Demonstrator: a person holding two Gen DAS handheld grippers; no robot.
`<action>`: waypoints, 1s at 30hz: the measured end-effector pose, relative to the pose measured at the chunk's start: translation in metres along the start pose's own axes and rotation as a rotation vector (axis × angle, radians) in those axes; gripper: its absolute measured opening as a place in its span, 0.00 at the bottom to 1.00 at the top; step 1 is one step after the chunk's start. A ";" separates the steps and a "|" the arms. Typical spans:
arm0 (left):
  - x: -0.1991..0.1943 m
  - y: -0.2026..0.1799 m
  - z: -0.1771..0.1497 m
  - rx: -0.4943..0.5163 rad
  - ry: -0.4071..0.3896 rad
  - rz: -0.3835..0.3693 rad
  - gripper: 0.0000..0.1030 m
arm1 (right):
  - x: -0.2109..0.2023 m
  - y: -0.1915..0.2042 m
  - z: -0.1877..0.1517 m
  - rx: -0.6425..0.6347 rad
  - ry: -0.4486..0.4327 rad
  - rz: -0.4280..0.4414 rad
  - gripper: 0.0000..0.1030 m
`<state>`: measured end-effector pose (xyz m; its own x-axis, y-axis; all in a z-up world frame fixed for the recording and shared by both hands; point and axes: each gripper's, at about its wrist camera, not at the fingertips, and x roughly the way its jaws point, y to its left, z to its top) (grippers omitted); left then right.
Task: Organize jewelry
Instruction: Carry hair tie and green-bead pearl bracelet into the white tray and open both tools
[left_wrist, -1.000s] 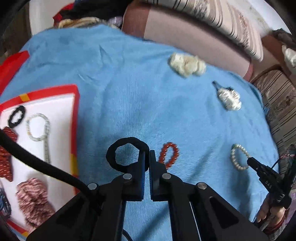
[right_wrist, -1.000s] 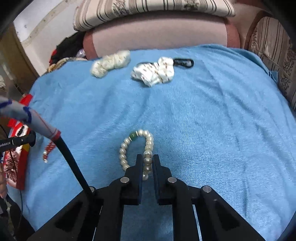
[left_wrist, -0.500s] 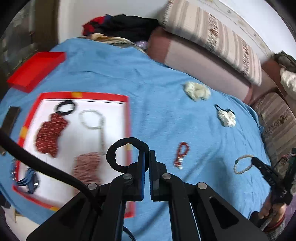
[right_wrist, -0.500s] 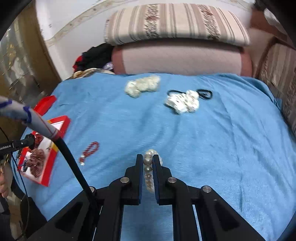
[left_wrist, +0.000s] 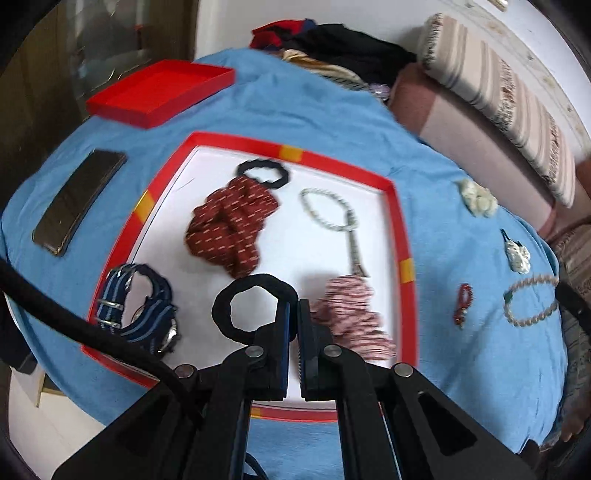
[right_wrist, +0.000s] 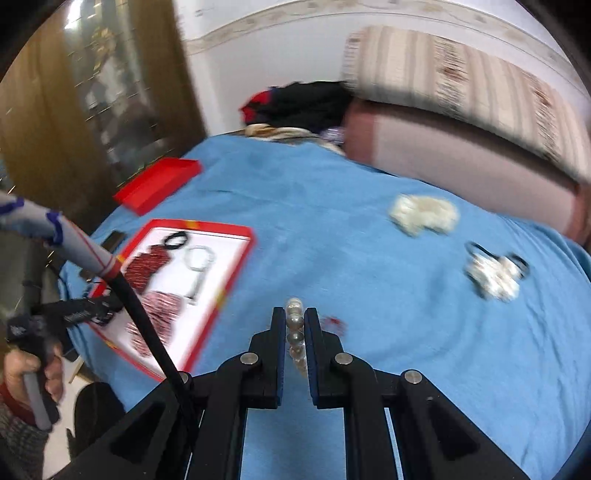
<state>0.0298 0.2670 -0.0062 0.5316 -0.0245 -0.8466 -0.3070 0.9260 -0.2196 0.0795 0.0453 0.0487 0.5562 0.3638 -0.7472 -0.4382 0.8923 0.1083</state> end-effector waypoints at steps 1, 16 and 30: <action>0.004 0.005 0.001 -0.010 0.005 -0.001 0.03 | 0.007 0.011 0.007 -0.015 0.005 0.015 0.10; 0.023 0.049 -0.004 -0.138 0.028 -0.019 0.04 | 0.145 0.146 0.064 -0.108 0.170 0.227 0.10; -0.008 0.042 -0.011 -0.153 -0.036 -0.042 0.25 | 0.204 0.105 0.049 0.074 0.277 0.201 0.12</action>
<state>0.0039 0.3022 -0.0139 0.5735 -0.0460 -0.8179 -0.3989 0.8564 -0.3278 0.1810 0.2264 -0.0604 0.2469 0.4571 -0.8545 -0.4619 0.8307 0.3109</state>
